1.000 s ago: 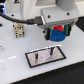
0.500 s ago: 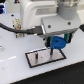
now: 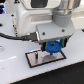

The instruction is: Insert the blue gear onto the right peg, followed by the red gear

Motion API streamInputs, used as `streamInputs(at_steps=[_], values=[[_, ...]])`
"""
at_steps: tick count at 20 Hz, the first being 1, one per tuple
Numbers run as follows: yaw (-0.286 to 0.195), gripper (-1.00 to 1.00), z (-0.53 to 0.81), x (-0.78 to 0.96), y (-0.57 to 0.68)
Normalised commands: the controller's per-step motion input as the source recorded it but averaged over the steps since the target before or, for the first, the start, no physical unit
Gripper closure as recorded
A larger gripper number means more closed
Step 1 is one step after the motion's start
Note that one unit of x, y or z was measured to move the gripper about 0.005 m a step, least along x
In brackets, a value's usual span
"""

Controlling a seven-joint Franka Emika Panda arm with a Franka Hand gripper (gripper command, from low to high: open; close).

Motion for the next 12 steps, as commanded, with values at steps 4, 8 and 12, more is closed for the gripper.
streamInputs(at_steps=[4,8,12], values=[[0.0,1.0,-0.18,0.17,-0.02],[0.0,1.0,-0.2,0.14,0.0],[0.0,1.0,0.11,0.24,0.01]])
